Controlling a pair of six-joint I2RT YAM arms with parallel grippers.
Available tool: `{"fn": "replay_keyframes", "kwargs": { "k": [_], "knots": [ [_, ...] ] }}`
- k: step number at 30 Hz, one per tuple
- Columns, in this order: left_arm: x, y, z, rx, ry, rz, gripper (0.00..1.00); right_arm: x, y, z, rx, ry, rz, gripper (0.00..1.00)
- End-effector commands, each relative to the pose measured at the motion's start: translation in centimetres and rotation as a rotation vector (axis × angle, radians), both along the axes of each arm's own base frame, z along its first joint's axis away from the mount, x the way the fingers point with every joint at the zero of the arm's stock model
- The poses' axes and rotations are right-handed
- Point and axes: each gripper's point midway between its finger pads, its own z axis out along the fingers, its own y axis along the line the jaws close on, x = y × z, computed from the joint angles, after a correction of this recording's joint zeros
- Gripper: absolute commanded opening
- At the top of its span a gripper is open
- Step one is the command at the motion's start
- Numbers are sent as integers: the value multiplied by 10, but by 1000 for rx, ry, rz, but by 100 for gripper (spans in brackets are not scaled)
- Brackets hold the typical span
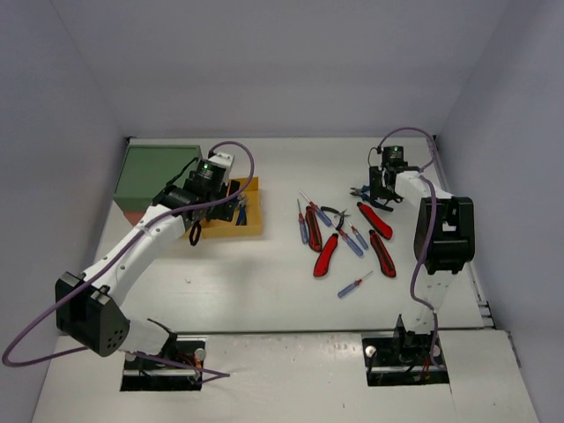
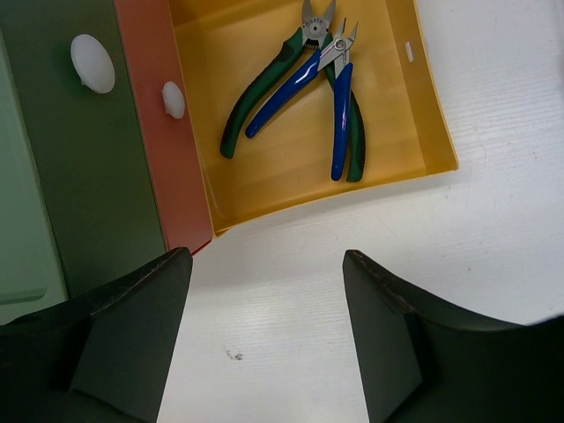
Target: Sort the tools into containers
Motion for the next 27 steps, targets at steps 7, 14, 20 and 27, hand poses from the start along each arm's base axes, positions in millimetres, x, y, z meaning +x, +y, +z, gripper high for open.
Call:
{"fn": "replay_keyframes", "kwargs": {
  "k": [7, 14, 20, 27],
  "knots": [
    [9, 0, 21, -25, -71, -5, 66, 5, 23, -13, 112, 7, 114, 44],
    [8, -2, 20, -29, -65, -11, 66, 2, 42, -13, 212, 7, 131, 38],
    [9, -2, 18, -28, -59, -12, 66, 16, 53, 23, 214, -80, 137, 36],
    [8, -7, 15, -44, -42, -27, 66, 34, 13, 62, 15, -182, 113, 38]
  ]
}}
